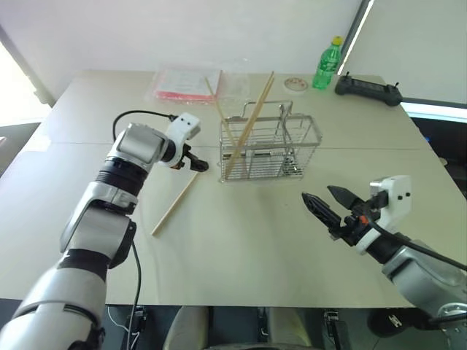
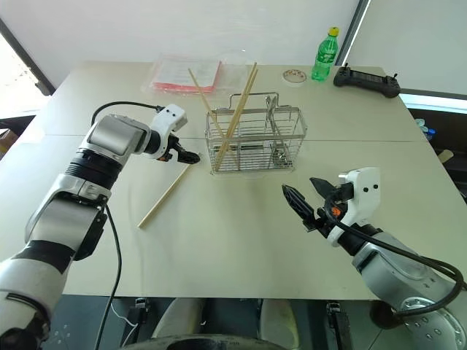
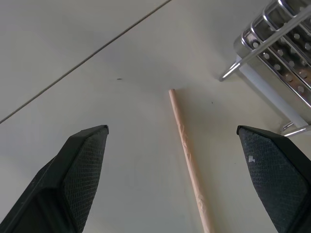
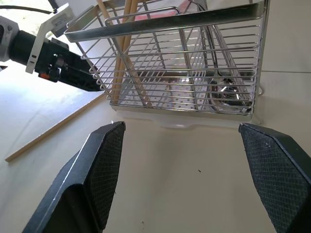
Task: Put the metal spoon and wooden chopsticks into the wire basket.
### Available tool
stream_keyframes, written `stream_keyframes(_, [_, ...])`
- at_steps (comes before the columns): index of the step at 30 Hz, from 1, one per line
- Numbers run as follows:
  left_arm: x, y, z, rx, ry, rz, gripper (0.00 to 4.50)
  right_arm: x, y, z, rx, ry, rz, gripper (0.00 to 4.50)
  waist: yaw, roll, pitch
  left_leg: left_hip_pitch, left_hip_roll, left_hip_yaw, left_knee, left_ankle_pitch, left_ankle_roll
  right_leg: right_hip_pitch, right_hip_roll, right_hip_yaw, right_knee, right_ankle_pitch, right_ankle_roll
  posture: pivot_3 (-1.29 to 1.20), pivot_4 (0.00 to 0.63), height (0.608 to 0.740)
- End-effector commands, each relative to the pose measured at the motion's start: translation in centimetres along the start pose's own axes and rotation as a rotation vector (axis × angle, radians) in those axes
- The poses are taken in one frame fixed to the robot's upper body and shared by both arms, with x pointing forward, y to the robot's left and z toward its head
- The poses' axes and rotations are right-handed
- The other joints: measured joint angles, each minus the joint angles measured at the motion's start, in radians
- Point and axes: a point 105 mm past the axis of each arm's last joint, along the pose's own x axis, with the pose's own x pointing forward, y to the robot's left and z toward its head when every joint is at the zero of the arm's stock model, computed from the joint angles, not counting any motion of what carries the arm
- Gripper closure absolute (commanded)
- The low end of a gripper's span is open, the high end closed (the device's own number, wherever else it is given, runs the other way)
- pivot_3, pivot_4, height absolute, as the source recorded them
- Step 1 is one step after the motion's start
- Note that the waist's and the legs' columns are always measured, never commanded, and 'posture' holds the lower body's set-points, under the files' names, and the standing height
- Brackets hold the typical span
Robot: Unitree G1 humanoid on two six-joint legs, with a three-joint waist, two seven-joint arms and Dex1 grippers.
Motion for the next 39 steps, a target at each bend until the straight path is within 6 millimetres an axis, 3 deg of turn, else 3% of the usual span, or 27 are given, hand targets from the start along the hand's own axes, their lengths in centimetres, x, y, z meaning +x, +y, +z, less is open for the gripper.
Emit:
stream_keyframes(1, [0.7, -0.2, -0.3, 0.037, 0.013, -0.004, 0.03, -0.4, 0.7, 1.2, -0.021, -0.067, 0.005, 0.64, 0.0, 0.0, 0.0, 0.0, 0.0, 0.0, 0.0, 0.0, 0.0, 0.0, 0.0, 0.0, 0.0, 0.0, 0.0, 0.0, 0.15, 0.734])
stream_keyframes(8, [2.5, -0.4, -1.1, 0.057, 0.048, -0.005, 0.03, -0.6, 0.9, 0.8, -0.026, -0.059, 0.003, 0.64, 0.003, 0.004, -0.003, 0.001, 0.0, 0.0, 0.002, 0.0, 0.0, 0.002, 0.0, 0.0, 0.0, 0.0, 0.0, 0.0, 0.15, 0.734])
stream_keyframes(9, [2.7, -0.6, -1.3, 0.051, 0.05, -0.019, 0.27, -0.7, 0.9, 0.7, -0.027, -0.052, 0.007, 0.64, 0.003, 0.005, -0.003, 0.001, 0.0, 0.0, 0.003, 0.0, 0.0, 0.003, 0.0, 0.0, 0.0, 0.0, 0.0, 0.0, 0.15, 0.734])
stream_keyframes(11, [3.0, -0.9, -1.4, 0.045, 0.05, -0.037, 0.9, -0.8, 1.0, 0.5, -0.03, -0.037, 0.015, 0.64, 0.003, 0.005, -0.003, 0.002, 0.0, 0.0, 0.004, 0.0, 0.0, 0.003, 0.0, 0.0, 0.0, -0.003, 0.0, 0.0, 0.15, 0.734])
stream_keyframes(18, [3.1, -1.0, -1.1, 0.018, 0.037, -0.039, 4.45, -1.3, 1.2, -0.1, -0.032, -0.007, 0.032, 0.64, 0.002, 0.005, -0.004, 0.001, 0.0, 0.0, 0.007, 0.0, 0.0, 0.005, -0.001, -0.001, 0.0, -0.002, 0.002, 0.0, 0.15, 0.734])
stream_keyframes(25, [2.5, 0.0, -0.9, -0.025, 0.024, 0.002, 4.45, -1.1, 1.1, -0.1, -0.028, -0.007, 0.039, 0.64, 0.001, 0.005, -0.004, 0.001, 0.0, 0.0, 0.006, 0.0, 0.0, 0.005, -0.001, -0.001, 0.0, -0.002, 0.003, 0.0, 0.15, 0.734])
stream_keyframes(29, [1.0, 2.5, 0.0, -0.122, -0.055, 0.109, 4.45, -0.9, 1.0, -0.1, -0.028, -0.004, 0.045, 0.64, 0.0, 0.005, -0.003, 0.001, 0.0, 0.0, 0.006, 0.0, 0.0, 0.004, -0.001, -0.001, 0.0, -0.002, 0.004, 0.0, 0.15, 0.734])
stream_keyframes(34, [-3.1, 7.9, 2.5, -0.296, -0.307, 0.344, 4.45, -0.8, 1.1, 0.0, -0.033, 0.003, 0.062, 0.64, -0.006, 0.002, -0.002, 0.0, 0.001, 0.0, 0.005, 0.0, 0.0, 0.001, 0.0, -0.001, 0.001, -0.002, 0.005, 0.0, 0.15, 0.734])
stream_keyframes(36, [-6.4, 10.3, 5.1, -0.357, -0.512, 0.458, 4.45, -0.7, 1.0, 0.0, -0.036, 0.007, 0.066, 0.64, -0.001, 0.002, -0.001, 0.0, 0.001, 0.0, 0.004, 0.0, 0.0, 0.001, 0.0, -0.001, 0.001, -0.002, 0.004, 0.0, 0.15, 0.734])
stream_keyframes(39, [-10.9, 12.0, 8.2, -0.438, -0.776, 0.523, 4.45, -0.6, 1.0, 0.1, -0.038, 0.011, 0.074, 0.64, 0.005, 0.0, -0.001, -0.001, 0.0, -0.001, 0.003, 0.0, 0.0, 0.001, -0.001, -0.001, 0.001, -0.001, 0.003, 0.0, 0.15, 0.734])
